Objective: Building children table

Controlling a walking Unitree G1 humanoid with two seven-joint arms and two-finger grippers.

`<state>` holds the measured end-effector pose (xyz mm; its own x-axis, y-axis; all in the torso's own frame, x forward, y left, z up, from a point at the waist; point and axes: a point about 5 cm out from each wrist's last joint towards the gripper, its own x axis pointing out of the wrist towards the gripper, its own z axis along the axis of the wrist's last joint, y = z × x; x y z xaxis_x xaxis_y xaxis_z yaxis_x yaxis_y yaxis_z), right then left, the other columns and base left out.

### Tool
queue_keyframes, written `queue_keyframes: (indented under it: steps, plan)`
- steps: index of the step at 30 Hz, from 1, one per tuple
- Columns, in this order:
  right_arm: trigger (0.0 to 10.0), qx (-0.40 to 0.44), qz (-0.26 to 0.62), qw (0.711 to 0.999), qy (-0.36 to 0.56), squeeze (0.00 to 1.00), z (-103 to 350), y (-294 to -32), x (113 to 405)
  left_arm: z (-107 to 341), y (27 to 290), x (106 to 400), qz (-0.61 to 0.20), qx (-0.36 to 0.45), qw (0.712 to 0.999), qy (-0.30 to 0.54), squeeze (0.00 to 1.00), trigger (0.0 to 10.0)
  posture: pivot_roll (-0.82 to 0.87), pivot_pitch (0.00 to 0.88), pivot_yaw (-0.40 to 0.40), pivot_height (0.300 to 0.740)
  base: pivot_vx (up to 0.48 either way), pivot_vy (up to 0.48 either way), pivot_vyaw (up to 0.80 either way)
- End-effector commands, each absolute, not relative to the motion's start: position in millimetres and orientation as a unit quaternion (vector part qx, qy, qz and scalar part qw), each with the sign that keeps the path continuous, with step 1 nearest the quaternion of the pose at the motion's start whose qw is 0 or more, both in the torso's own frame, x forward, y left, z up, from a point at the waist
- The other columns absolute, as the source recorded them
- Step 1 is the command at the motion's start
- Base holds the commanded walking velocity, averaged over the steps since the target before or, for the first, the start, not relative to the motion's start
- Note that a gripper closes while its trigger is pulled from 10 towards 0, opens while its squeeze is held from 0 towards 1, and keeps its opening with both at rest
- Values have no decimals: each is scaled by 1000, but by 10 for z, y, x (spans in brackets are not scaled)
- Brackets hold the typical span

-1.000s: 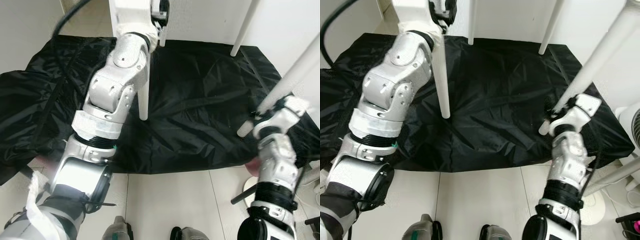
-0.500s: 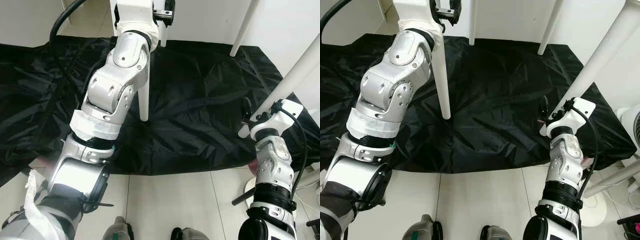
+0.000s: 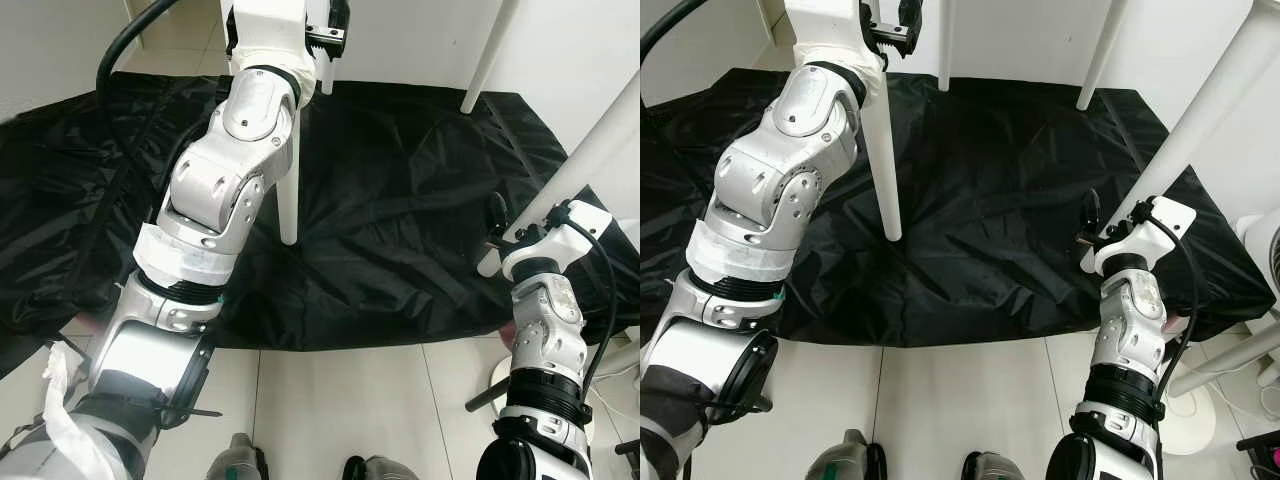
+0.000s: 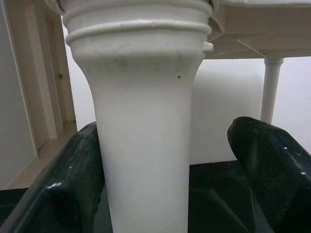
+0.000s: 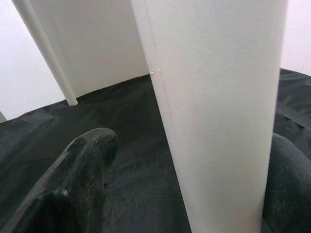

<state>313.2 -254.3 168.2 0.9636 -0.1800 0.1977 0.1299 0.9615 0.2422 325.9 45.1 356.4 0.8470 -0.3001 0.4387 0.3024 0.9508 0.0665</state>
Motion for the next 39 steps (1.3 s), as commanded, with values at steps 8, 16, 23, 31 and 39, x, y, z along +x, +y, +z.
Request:
queue_keyframes:
  steps: [8,16,23,31,39]
  plan:
    - [10000,109,-63,986,-110,0,1700,-2485,3158,3632,265,3151,-274,22,930,-245,0,10000,7,168,30,740,0,0,0]
    - [10000,109,-63,986,-110,0,1700,-2485,3158,3632,265,3151,-274,22,930,-245,0,10000,7,168,30,740,0,0,0]
    - [10000,109,-63,986,-110,0,1700,-2485,3158,3632,265,3151,-274,22,930,-245,0,10000,7,168,30,740,0,0,0]
    - [10000,109,-63,986,-110,0,1700,-2485,3158,3632,265,3151,-274,22,930,-245,0,10000,7,168,30,740,0,0,0]
    - [10000,109,-63,986,-110,0,1700,-2485,3158,3632,265,3151,-274,22,930,-245,0,10000,7,168,30,740,0,0,0]
